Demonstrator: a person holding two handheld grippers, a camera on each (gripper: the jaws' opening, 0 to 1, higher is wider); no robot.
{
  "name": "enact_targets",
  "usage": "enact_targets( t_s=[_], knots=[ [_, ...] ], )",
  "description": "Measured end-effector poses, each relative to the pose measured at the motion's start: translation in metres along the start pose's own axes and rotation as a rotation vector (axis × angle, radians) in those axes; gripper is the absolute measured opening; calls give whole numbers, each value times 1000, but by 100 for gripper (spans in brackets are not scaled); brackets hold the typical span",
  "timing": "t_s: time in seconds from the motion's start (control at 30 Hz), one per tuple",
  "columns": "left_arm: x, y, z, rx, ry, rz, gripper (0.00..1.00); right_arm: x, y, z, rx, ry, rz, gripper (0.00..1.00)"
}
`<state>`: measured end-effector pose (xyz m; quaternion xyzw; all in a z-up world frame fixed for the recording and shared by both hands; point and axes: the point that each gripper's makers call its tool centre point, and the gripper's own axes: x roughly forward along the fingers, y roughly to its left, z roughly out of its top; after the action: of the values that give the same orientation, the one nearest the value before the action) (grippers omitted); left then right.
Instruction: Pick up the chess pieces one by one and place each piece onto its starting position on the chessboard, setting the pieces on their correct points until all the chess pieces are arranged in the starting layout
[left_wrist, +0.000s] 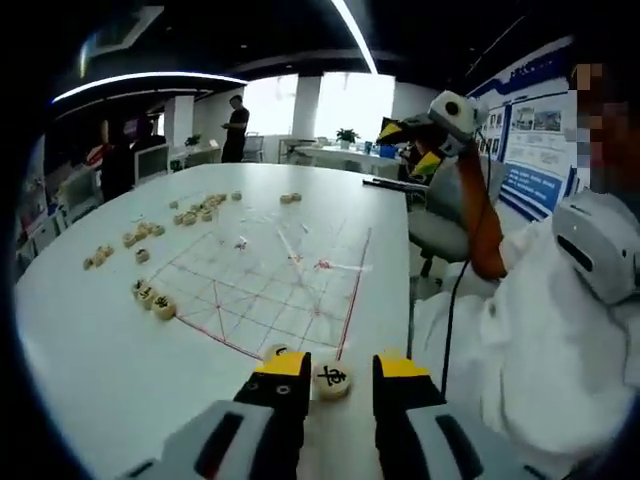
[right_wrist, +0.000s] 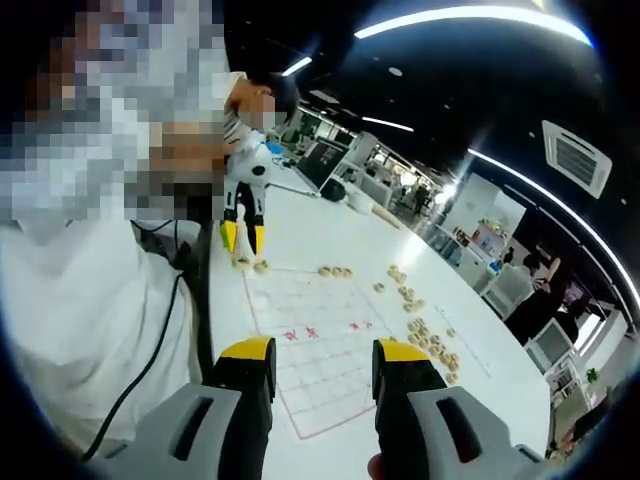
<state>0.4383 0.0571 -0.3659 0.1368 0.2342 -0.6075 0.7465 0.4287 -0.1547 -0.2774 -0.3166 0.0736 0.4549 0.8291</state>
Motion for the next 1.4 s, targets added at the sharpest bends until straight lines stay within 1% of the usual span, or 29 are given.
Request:
enact_targets(
  t_s=[0.07,0.1,0.13,0.17,0.23,0.27,0.3,0.33,0.43,0.57,0.67,0.73,0.8,0.83,0.9,1.0,1.13,1.2,1.3,1.4],
  knots=[
    [-7,3,21,18,-61,16,29,0,0,0,2,-2,-1,39],
    [-11,5,30,23,-87,22,32,0,0,0,4,-2,-2,39],
    [-14,7,38,26,-106,31,34,-1,-1,-1,4,-1,-2,39],
    [-16,10,43,27,-115,40,35,-1,-1,-1,4,0,-3,39],
    [-19,23,58,49,-147,96,36,-1,-2,-1,7,-1,-10,39],
    [-20,27,62,49,-160,113,36,-2,-3,0,8,-3,-11,39],
    [-21,36,70,37,-185,143,36,-2,-3,0,8,-5,-11,39],
    [-21,43,74,20,-200,167,36,-2,-2,0,8,-5,-10,39],
    [-20,69,80,-12,-224,230,36,-3,-3,-1,7,-1,-11,39],
    [-17,105,83,-61,-243,306,36,-4,-3,-1,11,-6,-14,39],
    [-15,133,81,-87,-238,350,36,-5,-5,-3,11,-2,-19,39],
    [-14,154,81,-114,-251,389,35,-6,-6,-3,15,-5,-24,39],
    [-13,164,81,-135,-257,403,35,-7,-6,-2,16,-7,-24,39],
    [-11,173,80,-139,-255,409,35,-7,-6,-3,16,-7,-23,39],
    [-7,185,79,-123,-238,425,36,-7,-7,-4,16,-3,-25,39],
    [-2,204,76,-145,-227,447,36,-8,-8,-4,21,-5,-30,39],
    [14,223,69,-141,-176,470,36,-8,-9,-5,19,-1,-29,39],
    [24,234,68,-153,-161,479,37,-7,-10,-5,23,-2,-34,39],
    [42,250,65,-180,-148,490,37,-7,-8,-5,20,-3,-28,39],
    [62,265,61,-189,-115,496,37,-8,-9,-6,18,3,-31,39]
  ],
)
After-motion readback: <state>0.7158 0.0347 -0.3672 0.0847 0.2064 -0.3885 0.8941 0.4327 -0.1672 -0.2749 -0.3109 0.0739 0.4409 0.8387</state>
